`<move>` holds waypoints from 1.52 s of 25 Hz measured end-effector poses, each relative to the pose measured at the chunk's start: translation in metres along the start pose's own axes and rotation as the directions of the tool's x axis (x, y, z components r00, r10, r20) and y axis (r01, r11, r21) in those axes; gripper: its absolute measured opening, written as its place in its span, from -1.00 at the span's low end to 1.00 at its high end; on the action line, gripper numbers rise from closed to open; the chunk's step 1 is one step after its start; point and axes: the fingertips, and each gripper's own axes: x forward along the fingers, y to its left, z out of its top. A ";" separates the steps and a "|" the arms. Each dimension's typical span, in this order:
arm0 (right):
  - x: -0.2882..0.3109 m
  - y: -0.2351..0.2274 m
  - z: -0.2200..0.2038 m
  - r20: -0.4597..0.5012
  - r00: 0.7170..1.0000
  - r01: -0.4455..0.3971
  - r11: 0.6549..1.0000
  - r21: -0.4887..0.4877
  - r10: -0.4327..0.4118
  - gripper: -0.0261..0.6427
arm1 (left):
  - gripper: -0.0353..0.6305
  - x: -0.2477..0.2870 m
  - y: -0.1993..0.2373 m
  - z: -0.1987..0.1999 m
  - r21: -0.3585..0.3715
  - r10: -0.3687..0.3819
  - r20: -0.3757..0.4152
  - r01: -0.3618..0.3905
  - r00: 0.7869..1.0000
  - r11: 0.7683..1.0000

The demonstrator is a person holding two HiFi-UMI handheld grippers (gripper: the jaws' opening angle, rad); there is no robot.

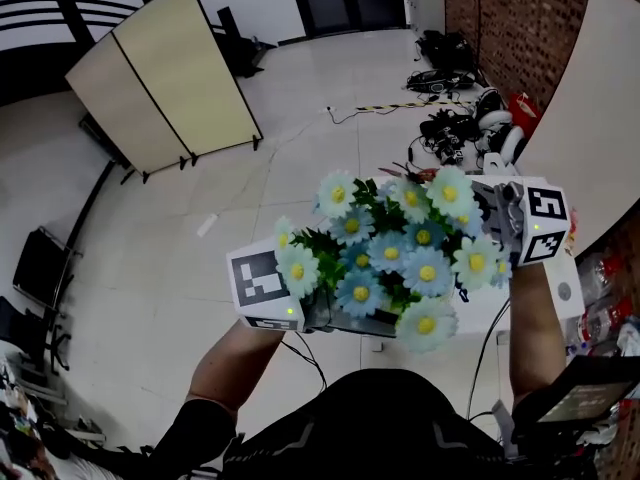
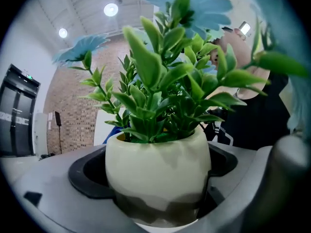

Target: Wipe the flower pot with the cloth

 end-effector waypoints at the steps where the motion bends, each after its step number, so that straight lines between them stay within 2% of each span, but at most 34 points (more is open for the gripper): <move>1: -0.006 0.004 0.001 0.007 1.000 0.010 1.000 0.002 -0.010 -0.78 | 0.81 0.000 0.001 -0.001 -0.003 0.005 -0.002 -0.005 1.000 1.000; 4: -0.022 0.017 0.008 0.031 0.998 0.064 0.998 -0.007 -0.063 -0.78 | 0.81 0.001 0.001 -0.001 0.002 0.014 -0.017 -0.014 1.000 1.000; 7: -0.030 0.043 0.016 0.069 0.997 0.049 0.998 -0.029 -0.047 -0.78 | 0.81 -0.001 0.002 -0.004 0.000 0.042 -0.025 -0.042 0.999 0.999; 9: -0.032 0.057 0.014 0.045 0.998 0.044 0.997 -0.065 -0.041 -0.78 | 0.81 -0.002 0.003 -0.007 -0.011 0.054 -0.030 -0.055 0.998 0.998; 11: -0.035 0.051 0.016 0.034 0.997 0.067 0.994 -0.086 -0.064 -0.78 | 0.81 -0.002 0.003 -0.007 0.001 0.050 -0.032 -0.050 0.998 0.999; 14: -0.036 0.016 0.019 0.070 0.994 0.091 0.995 -0.042 -0.088 -0.78 | 0.81 0.000 0.000 -0.002 0.019 0.002 -0.027 -0.001 1.000 1.000; 18: -0.011 -0.018 0.004 0.050 0.998 0.039 0.999 0.021 -0.040 -0.78 | 0.81 0.004 -0.006 0.004 0.002 -0.061 -0.019 0.061 0.998 0.998; 22: 0.014 -0.012 -0.007 0.017 0.999 -0.043 0.998 0.039 0.042 -0.78 | 0.81 0.000 -0.001 0.000 0.005 -0.017 -0.038 0.017 0.999 1.000; 25: 0.008 -0.004 -0.006 0.029 0.998 -0.061 0.997 0.046 0.059 -0.78 | 0.81 -0.001 0.001 -0.004 0.003 0.009 -0.036 -0.009 0.999 1.000; 28: -0.001 0.002 0.001 0.026 1.000 0.002 1.000 -0.005 -0.001 -0.78 | 0.81 -0.001 0.003 -0.007 0.002 0.036 -0.046 -0.036 0.998 0.999; 31: -0.009 0.008 0.008 0.017 0.991 0.134 0.987 -0.087 -0.133 -0.78 | 0.81 -0.001 0.002 -0.006 -0.003 0.047 -0.038 -0.047 0.998 0.999; 34: -0.017 0.015 0.013 0.046 0.957 0.291 0.944 -0.155 -0.287 -0.78 | 0.81 -0.001 0.000 -0.003 -0.017 0.063 -0.037 -0.064 0.997 0.998; 38: -0.028 0.028 0.011 0.057 0.909 0.415 0.889 -0.191 -0.412 -0.78 | 0.81 -0.003 0.001 -0.005 -0.009 0.101 -0.056 -0.101 0.993 0.995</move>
